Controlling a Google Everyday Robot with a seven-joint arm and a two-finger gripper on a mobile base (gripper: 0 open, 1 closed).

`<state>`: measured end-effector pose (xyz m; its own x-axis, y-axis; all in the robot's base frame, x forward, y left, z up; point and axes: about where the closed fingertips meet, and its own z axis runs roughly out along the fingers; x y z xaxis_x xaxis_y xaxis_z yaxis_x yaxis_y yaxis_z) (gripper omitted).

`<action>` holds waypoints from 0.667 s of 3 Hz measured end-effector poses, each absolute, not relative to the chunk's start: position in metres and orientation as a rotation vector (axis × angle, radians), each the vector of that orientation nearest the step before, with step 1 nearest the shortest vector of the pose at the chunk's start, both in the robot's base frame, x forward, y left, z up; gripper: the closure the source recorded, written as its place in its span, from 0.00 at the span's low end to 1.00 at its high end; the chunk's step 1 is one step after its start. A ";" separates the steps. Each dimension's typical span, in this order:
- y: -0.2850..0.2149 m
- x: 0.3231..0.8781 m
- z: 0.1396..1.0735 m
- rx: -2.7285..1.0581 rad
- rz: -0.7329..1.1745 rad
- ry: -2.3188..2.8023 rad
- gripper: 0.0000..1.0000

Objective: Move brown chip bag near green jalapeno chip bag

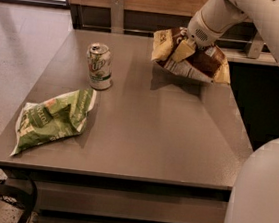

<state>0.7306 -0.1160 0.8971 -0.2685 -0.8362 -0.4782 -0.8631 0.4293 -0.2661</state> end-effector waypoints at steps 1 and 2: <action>-0.116 0.731 0.897 -1.428 0.063 2.130 1.00; -0.124 0.706 0.924 -1.378 -0.041 2.159 1.00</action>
Offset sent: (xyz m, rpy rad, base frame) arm -0.0579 -0.0178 0.0592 -0.1168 -0.0689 -0.1321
